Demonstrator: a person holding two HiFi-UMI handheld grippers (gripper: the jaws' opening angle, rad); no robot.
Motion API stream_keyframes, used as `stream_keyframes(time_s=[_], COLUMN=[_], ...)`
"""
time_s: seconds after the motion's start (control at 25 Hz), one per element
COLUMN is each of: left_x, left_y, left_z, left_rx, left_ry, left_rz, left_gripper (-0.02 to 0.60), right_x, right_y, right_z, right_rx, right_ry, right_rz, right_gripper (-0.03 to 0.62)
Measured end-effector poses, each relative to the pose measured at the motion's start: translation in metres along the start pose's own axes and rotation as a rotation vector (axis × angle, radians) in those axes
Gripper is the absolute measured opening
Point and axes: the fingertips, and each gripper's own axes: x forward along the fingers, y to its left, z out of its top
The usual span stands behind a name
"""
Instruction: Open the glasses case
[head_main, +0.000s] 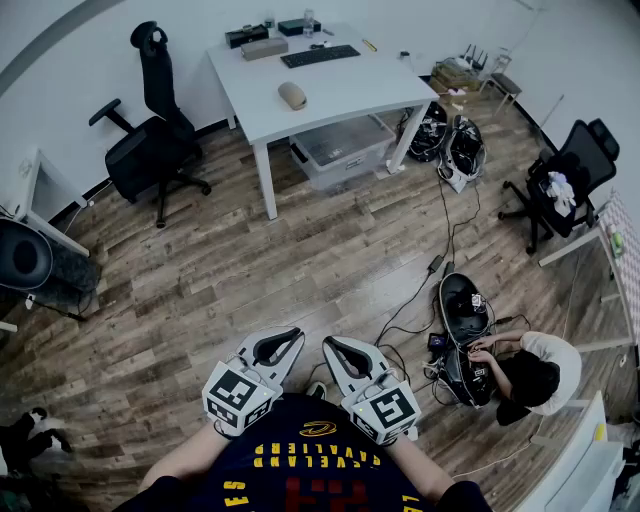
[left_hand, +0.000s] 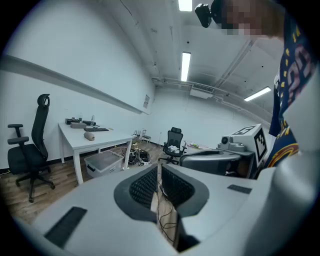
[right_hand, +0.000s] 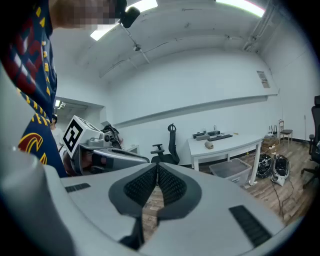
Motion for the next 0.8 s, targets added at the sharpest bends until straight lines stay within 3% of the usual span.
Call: stream_keyframes(time_s=[0.4,0.8], left_x=[-0.010,-0.023], left_y=[0.071,0.150], left_z=[0.015,0.012], left_rx=[-0.001,-0.087], left_ry=[-0.004,-0.020], left_rz=[-0.062,-0.123], left_gripper=[0.034,0.034], right_x=[0.067,0.136], right_y=[0.010,0.007], right_z=[0.018,0.028], right_rx=[-0.005,0.041], right_ry=[0.006,0.071], right_rz=[-0.049,-0.139], right_gripper=[0.023,0.025])
